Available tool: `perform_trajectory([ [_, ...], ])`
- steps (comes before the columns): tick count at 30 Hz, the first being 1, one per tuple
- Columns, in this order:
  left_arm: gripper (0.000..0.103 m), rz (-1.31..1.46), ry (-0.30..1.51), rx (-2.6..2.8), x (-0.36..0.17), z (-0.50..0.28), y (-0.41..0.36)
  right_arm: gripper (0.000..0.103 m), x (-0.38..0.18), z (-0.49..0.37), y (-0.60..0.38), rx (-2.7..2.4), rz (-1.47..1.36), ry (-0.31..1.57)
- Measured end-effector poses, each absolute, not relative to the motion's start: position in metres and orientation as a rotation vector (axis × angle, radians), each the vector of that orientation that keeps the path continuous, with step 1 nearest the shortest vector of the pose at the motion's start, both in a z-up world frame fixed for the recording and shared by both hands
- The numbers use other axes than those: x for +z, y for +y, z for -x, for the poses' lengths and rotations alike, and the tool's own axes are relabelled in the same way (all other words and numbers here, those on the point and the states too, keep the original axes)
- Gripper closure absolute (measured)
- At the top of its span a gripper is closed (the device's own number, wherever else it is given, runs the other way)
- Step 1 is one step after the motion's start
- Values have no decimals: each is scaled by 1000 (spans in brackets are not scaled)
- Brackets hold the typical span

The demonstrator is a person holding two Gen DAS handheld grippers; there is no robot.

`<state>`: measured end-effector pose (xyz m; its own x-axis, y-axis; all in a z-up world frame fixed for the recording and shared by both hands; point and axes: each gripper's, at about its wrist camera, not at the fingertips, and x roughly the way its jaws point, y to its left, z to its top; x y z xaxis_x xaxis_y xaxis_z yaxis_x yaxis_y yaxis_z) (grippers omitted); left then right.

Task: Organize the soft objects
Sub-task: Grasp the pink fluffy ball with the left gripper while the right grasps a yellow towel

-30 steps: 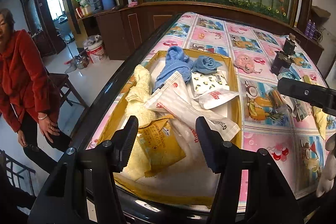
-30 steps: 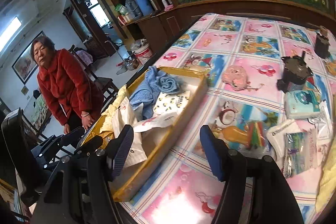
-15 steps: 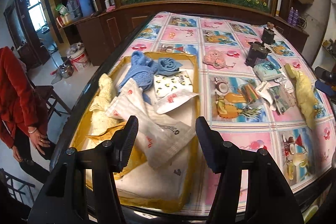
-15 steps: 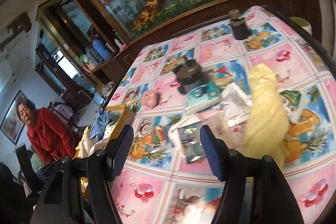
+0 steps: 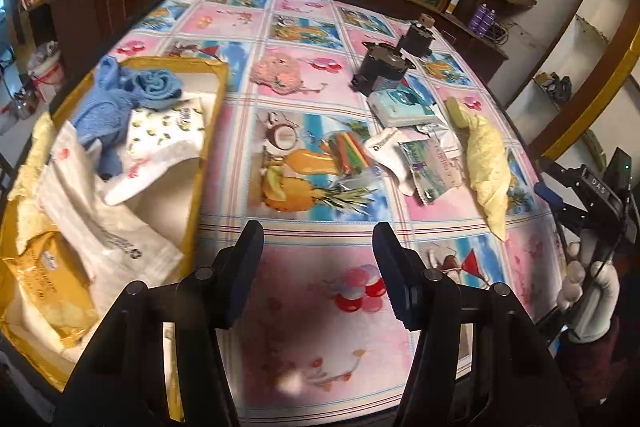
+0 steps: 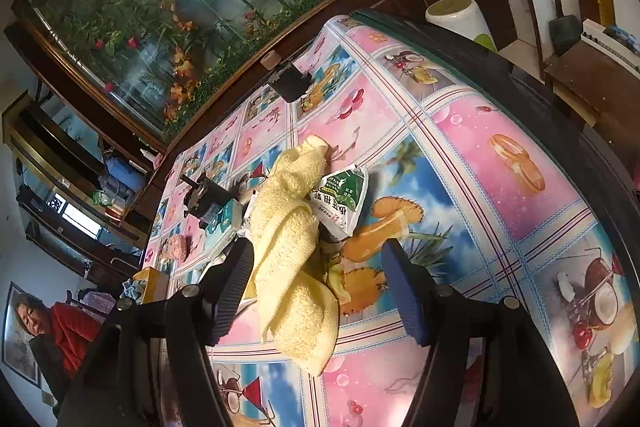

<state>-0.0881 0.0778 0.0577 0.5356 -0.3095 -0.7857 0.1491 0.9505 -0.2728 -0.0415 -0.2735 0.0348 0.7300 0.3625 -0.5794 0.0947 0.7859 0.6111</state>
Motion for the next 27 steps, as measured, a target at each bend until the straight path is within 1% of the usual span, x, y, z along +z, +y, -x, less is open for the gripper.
perform_trajectory([
  [7,46,60,1004,-236,44,59,52,37,35,25,-250,232,-578,790],
  [12,46,93,1018,-233,46,29,51,37,36,18,-244,252,-554,801],
  [16,46,109,965,-190,62,-10,59,37,41,13,-243,254,-540,795],
  [19,46,47,929,-132,67,-49,58,37,43,8,-241,262,-528,798],
  [23,46,-78,950,-67,53,-97,52,37,45,1,-238,265,-513,805],
  [27,46,-117,1009,-39,30,-124,54,37,44,-7,-233,266,-493,818],
])
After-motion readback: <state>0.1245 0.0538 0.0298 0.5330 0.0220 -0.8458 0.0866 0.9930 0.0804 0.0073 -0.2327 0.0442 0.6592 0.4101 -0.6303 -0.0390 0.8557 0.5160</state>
